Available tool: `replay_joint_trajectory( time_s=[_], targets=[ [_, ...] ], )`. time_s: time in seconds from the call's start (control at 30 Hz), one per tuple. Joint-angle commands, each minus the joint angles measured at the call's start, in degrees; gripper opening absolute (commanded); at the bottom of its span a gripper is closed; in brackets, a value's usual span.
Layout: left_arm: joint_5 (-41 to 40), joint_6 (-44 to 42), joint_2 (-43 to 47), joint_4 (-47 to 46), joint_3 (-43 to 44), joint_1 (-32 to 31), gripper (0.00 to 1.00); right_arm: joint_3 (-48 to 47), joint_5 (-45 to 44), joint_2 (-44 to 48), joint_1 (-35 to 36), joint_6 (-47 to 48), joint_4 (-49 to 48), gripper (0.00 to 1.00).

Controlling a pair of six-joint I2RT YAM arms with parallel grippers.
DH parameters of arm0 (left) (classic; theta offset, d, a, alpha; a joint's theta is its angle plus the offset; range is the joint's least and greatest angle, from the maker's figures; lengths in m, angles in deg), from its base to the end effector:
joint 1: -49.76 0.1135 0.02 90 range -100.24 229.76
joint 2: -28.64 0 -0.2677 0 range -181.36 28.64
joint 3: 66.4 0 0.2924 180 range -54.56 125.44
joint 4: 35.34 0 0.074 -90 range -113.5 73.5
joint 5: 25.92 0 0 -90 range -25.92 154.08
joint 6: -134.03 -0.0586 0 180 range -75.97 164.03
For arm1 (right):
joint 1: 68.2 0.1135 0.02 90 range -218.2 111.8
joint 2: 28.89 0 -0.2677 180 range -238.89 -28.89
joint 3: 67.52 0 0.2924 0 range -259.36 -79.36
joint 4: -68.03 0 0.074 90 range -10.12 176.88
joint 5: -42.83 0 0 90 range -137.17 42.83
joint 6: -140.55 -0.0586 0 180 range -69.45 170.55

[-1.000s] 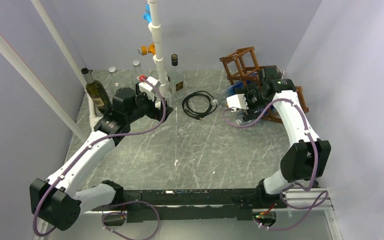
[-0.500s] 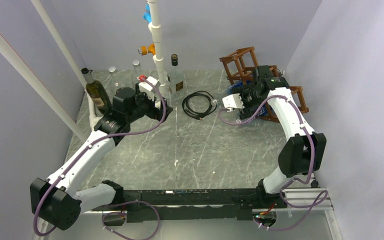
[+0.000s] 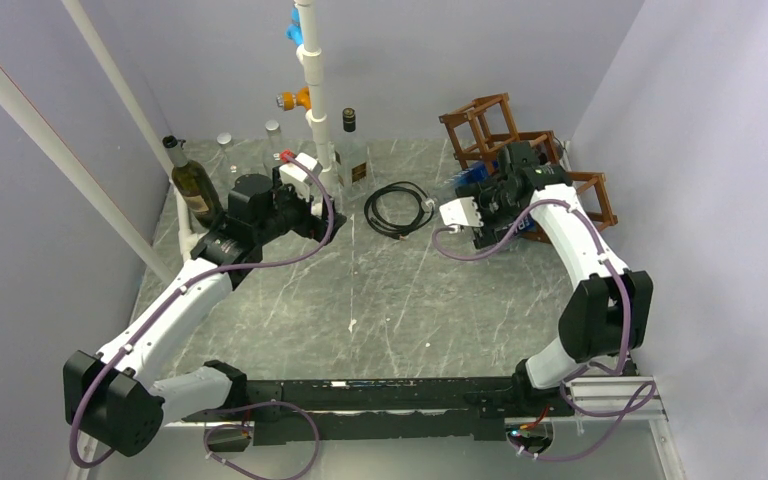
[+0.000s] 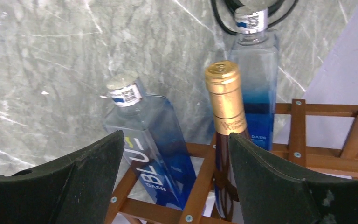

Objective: Take the wine bottle off the wine rack
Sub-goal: Pick up the wine bottle from the wine rack.

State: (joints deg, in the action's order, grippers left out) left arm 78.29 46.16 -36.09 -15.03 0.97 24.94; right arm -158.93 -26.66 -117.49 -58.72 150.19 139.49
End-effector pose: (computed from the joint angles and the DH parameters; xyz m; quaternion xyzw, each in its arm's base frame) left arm 0.2866 -0.1484 0.3293 0.2292 0.7711 -0.2336 0.5462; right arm 0.3442 0.0783 0.2754 -0.8070 0.5338 -0.0055 0.2526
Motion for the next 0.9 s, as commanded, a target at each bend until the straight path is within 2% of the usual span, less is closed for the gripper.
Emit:
replay_joint_trajectory(
  time_s=[0.0,0.87],
  targets=[
    [0.9,-0.5,0.0,-0.9,1.1,0.4,1.0,-3.7,-0.3,-2.1,0.0,-0.8,-4.3,0.84],
    [1.5,-0.3,-1.2,-0.8,1.2,1.5,1.0,-9.5,-8.9,-14.2,-2.0,-0.3,-15.0,0.74]
  ],
)
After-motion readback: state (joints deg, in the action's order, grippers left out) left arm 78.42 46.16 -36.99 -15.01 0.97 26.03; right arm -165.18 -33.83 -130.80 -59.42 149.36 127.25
